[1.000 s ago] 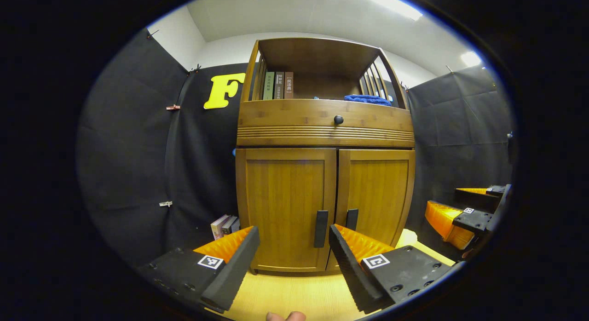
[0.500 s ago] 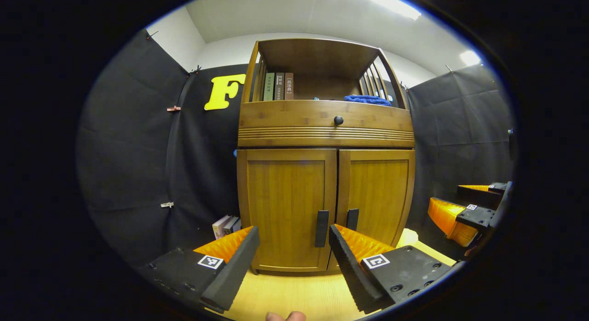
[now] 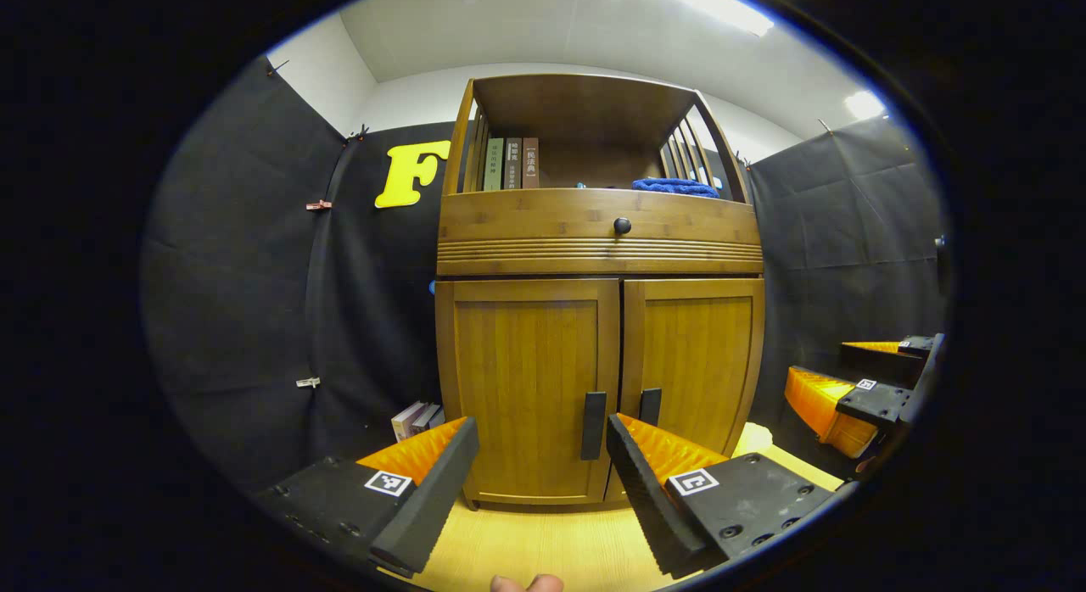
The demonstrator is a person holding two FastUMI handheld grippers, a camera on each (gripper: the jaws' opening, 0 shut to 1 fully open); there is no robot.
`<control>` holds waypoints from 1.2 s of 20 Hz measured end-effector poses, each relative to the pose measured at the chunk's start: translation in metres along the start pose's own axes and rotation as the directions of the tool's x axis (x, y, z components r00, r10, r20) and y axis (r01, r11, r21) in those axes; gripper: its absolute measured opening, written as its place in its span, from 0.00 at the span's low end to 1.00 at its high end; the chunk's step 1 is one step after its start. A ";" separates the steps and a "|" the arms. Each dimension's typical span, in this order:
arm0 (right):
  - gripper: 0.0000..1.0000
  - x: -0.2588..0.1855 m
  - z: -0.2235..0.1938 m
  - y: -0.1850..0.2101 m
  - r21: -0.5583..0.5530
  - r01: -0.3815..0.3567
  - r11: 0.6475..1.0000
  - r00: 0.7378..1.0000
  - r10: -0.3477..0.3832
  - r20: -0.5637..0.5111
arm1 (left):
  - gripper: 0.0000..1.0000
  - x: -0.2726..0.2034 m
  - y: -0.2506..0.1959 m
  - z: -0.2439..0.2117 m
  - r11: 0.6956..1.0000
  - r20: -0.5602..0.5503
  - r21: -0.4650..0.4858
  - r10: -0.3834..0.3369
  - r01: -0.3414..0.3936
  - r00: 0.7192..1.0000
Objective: Open the right door of the double-door shoe cabinet with the right hand, and open the left door with the left hand.
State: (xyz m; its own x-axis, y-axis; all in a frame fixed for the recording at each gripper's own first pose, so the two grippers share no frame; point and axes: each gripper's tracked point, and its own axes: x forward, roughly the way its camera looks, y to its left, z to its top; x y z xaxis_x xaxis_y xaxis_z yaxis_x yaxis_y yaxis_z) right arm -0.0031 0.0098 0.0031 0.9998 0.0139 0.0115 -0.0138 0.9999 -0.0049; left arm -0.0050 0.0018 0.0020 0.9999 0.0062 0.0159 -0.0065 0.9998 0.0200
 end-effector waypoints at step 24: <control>0.85 0.181 -0.126 0.090 0.098 -0.057 0.994 0.972 0.078 -0.221 | 0.94 0.037 0.055 -0.022 1.000 -0.046 0.011 0.022 -0.022 0.999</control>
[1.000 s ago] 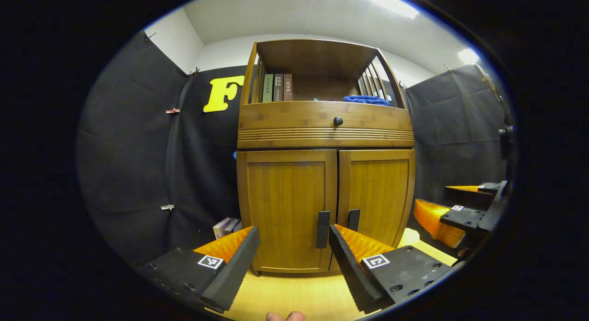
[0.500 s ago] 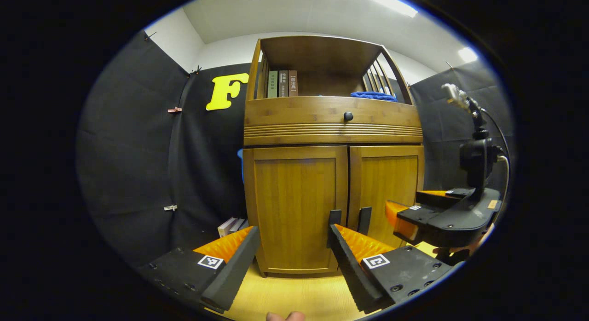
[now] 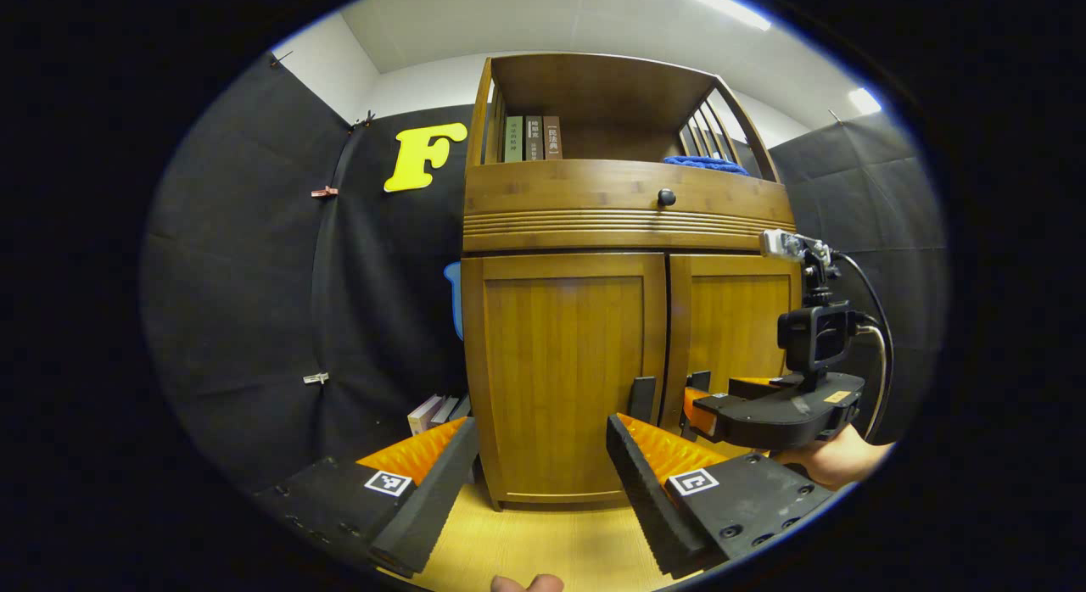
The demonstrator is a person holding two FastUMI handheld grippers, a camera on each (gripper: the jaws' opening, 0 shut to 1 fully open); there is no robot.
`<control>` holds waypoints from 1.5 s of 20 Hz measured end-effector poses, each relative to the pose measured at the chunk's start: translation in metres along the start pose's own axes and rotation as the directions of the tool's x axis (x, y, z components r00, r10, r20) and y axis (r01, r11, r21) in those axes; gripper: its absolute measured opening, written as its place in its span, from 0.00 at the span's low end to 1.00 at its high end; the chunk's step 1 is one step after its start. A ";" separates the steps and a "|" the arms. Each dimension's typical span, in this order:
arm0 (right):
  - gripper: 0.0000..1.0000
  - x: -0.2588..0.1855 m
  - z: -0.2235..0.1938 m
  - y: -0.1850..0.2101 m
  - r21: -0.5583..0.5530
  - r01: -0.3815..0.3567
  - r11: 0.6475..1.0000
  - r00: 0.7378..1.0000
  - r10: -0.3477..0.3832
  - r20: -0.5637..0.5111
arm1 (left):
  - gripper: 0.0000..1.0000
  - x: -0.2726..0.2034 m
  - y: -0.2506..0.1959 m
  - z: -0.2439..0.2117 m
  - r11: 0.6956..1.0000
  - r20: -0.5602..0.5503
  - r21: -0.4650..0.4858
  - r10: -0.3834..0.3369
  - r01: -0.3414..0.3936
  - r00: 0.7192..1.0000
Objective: Open the right door of the double-door shoe cabinet with the right hand, and open the left door with the left hand.
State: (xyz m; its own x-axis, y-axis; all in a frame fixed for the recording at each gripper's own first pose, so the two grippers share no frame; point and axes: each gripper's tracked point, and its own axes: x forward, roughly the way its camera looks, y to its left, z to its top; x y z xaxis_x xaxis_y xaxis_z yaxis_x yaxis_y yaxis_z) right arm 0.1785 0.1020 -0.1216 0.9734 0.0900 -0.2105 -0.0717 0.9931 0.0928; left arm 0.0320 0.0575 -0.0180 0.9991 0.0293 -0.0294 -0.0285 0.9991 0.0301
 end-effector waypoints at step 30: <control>0.28 -0.122 -0.034 -0.067 -0.031 -0.036 0.999 0.999 0.036 -0.022 | 0.94 -0.036 -0.041 -0.007 0.999 -0.021 -0.028 -0.021 0.020 1.000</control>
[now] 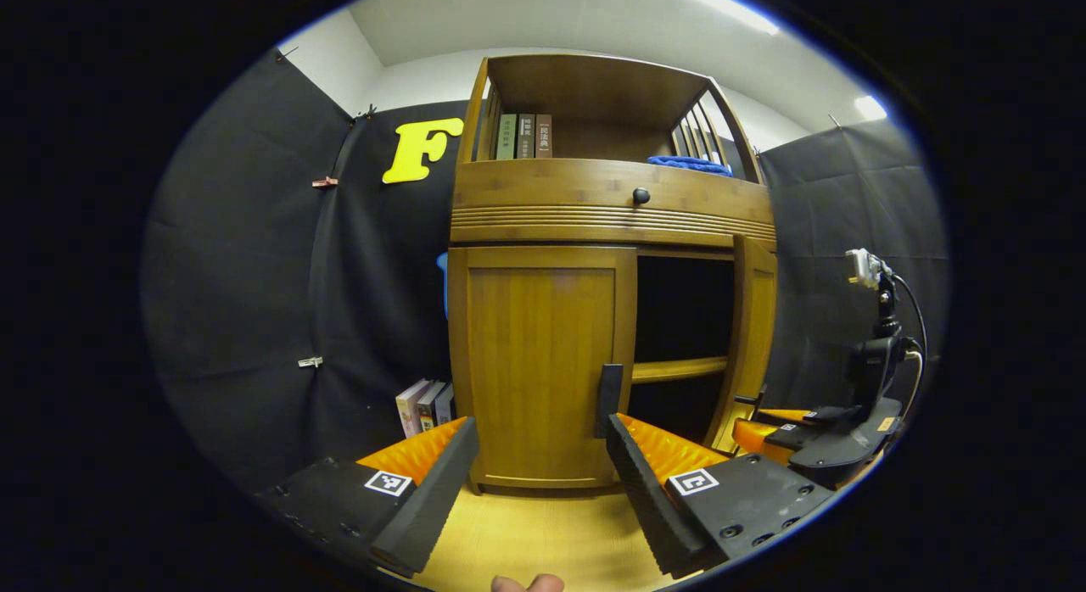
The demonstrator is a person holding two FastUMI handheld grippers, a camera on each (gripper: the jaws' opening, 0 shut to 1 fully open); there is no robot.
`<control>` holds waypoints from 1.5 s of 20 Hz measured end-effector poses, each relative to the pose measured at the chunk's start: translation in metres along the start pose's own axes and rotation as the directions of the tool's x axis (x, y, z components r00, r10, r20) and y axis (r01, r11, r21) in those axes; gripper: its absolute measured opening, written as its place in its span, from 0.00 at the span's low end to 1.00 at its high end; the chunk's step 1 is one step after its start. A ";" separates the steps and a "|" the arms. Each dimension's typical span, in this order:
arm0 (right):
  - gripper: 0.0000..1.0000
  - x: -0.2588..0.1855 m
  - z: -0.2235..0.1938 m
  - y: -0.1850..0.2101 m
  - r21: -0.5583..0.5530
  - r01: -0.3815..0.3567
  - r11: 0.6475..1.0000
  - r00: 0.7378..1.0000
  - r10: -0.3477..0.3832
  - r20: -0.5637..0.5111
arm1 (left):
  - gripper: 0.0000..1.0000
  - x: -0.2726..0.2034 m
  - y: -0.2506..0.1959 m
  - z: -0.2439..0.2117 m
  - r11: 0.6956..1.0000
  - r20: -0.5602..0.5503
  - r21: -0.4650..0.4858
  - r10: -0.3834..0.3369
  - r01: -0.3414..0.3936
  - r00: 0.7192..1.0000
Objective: Open the right door of the double-door shoe cabinet with the right hand, and open the left door with the left hand.
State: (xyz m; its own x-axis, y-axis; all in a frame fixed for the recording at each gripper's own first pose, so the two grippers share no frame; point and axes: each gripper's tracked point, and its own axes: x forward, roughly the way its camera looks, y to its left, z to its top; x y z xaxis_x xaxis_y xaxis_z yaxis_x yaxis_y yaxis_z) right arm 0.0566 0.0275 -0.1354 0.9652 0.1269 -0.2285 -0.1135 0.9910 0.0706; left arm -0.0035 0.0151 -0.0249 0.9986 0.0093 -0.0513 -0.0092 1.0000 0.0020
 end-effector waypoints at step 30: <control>0.06 -0.066 0.010 -0.194 0.081 0.001 0.997 1.000 0.000 -0.003 | 0.94 0.028 -0.154 0.008 0.994 -0.022 0.033 -0.102 0.103 0.995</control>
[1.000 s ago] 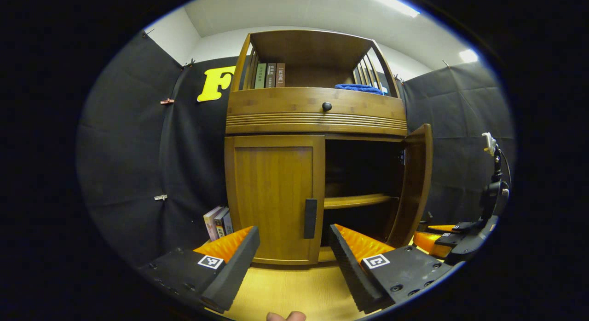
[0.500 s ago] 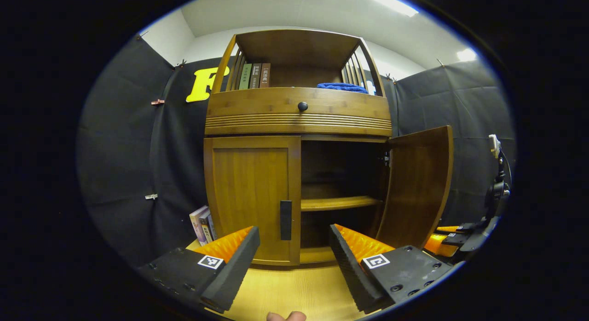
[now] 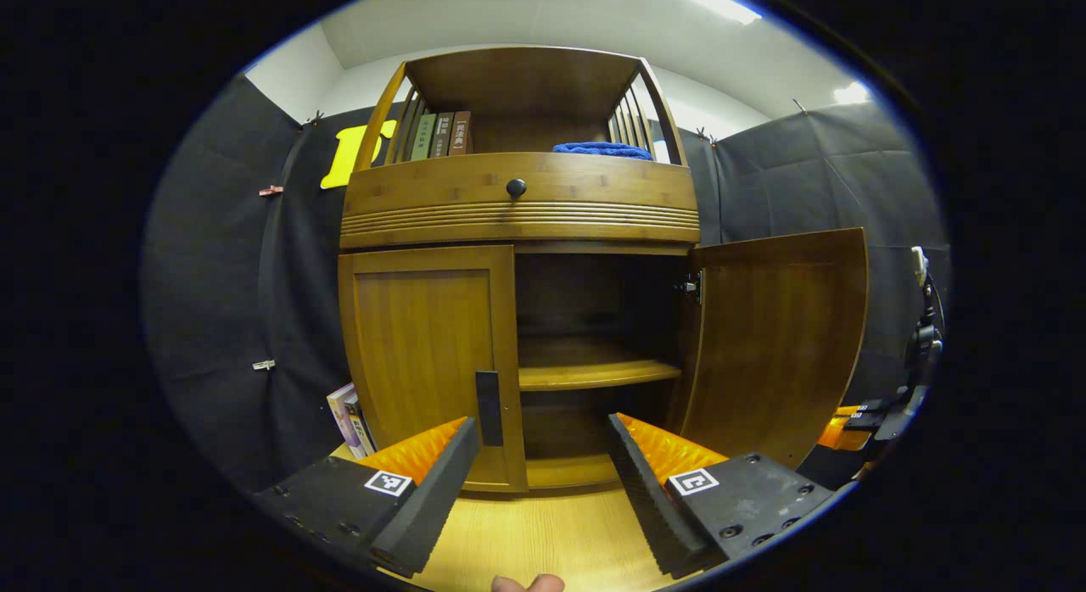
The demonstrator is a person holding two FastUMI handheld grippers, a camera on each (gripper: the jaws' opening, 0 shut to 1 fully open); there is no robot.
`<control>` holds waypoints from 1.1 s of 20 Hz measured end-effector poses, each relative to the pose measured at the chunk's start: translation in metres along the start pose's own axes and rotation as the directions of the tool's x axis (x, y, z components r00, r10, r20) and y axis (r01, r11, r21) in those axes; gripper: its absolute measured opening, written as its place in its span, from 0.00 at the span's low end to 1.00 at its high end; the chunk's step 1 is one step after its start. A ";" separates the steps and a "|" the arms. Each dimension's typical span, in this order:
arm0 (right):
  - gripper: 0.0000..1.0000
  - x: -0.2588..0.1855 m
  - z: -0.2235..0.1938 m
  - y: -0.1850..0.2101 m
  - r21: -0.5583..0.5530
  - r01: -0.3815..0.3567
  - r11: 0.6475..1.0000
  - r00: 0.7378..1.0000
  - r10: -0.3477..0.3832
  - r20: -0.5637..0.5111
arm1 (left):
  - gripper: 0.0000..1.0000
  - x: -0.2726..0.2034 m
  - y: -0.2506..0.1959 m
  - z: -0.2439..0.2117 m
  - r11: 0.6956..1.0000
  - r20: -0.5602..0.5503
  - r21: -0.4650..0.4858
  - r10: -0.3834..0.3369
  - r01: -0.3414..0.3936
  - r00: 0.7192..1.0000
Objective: Open the right door of the double-door shoe cabinet with the right hand, and open the left door with the left hand.
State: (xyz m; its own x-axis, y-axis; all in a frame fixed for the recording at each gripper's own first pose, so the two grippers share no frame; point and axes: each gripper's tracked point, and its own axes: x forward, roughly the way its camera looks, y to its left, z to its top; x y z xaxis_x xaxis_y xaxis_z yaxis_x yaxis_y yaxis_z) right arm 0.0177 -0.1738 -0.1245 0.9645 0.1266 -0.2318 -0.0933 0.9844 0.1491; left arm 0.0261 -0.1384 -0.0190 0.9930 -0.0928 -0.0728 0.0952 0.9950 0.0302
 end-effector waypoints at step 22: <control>1.00 -0.042 0.019 -0.068 -0.050 0.080 0.996 0.994 -0.076 0.075 | 0.95 0.141 0.039 -0.041 0.986 -0.059 0.044 0.164 -0.162 0.985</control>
State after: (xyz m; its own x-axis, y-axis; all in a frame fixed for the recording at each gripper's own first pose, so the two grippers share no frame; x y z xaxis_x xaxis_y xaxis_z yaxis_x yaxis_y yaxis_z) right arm -0.0121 -0.2484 -0.1070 0.9846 0.0420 -0.1694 -0.0284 0.9963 0.0816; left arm 0.1669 -0.1108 -0.0685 0.9893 0.0742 -0.1253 -0.0637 0.9943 0.0855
